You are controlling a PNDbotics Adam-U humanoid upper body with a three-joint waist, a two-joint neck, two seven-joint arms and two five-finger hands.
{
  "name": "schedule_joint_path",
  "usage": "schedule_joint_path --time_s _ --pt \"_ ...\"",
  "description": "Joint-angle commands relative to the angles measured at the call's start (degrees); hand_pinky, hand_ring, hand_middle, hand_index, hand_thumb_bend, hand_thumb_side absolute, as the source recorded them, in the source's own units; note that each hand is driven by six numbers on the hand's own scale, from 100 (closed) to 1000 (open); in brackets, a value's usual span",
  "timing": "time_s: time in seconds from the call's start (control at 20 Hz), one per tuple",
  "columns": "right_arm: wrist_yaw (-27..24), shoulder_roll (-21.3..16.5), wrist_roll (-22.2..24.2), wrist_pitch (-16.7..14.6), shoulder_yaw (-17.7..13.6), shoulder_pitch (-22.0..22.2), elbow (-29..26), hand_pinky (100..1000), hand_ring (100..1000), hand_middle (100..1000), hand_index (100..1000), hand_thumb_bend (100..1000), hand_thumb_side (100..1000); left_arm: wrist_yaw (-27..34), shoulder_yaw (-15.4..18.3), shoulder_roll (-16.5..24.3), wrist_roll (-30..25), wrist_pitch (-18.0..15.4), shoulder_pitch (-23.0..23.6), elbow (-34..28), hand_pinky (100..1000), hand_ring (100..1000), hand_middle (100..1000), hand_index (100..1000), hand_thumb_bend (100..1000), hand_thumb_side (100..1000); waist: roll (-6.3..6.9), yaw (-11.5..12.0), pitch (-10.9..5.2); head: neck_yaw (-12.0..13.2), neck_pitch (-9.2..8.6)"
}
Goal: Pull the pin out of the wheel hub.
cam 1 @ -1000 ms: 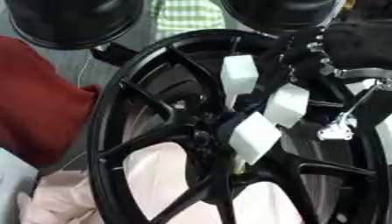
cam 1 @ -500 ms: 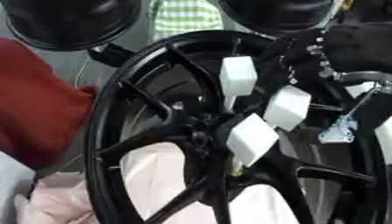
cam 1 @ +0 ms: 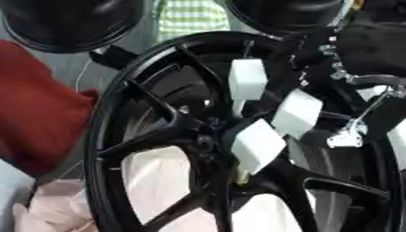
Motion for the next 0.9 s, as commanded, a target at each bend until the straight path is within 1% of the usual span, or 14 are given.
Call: schedule_joint_path --time_s 0.05,0.25,0.35,0.5,0.65,0.9 --pt "0.77 -2.43 -0.58 -0.01 -1.03 -0.19 -0.39 944 903 762 764 361 707 -0.36 0.27 0.90 -0.21 0.00 -0.42 -1.07 543 554 486 713 100 847 0.02 -0.08 -0.27 -0.14 -0.81" --pt "0.36 -2.32 -0.59 -0.11 -0.71 -0.18 -0.39 942 903 738 747 330 695 -0.48 0.21 0.89 -0.30 0.14 -0.36 -1.06 543 554 486 713 100 853 -0.04 -0.09 -0.31 -0.21 -0.75" --pt "-0.28 -2.27 -0.45 -0.43 -0.44 -0.26 -0.39 940 903 727 738 317 672 -0.57 0.17 0.88 -0.40 0.20 -0.31 -1.05 543 554 486 713 100 854 -0.04 -0.12 -0.35 -0.28 -0.62" --pt "-1.12 -2.24 -0.23 -0.81 -0.30 -0.52 -0.39 939 899 722 731 319 675 -0.66 0.15 0.87 -0.48 0.27 -0.28 -1.02 543 554 486 713 100 854 -0.06 -0.15 -0.41 -0.30 -0.64" --pt "-2.01 -2.10 -0.35 -0.86 -0.04 -0.61 -0.39 935 896 700 713 286 611 -0.71 0.12 0.82 -0.57 0.38 -0.23 -0.98 544 554 487 713 100 858 -0.09 -0.10 -0.48 -0.34 -0.80" --pt "-5.03 -2.05 -0.09 -1.22 0.47 -0.61 -0.39 926 892 661 680 246 546 -0.85 0.12 0.77 -0.68 0.55 -0.11 -0.89 543 554 487 714 100 862 -0.19 -0.09 -0.58 -0.37 -0.59"
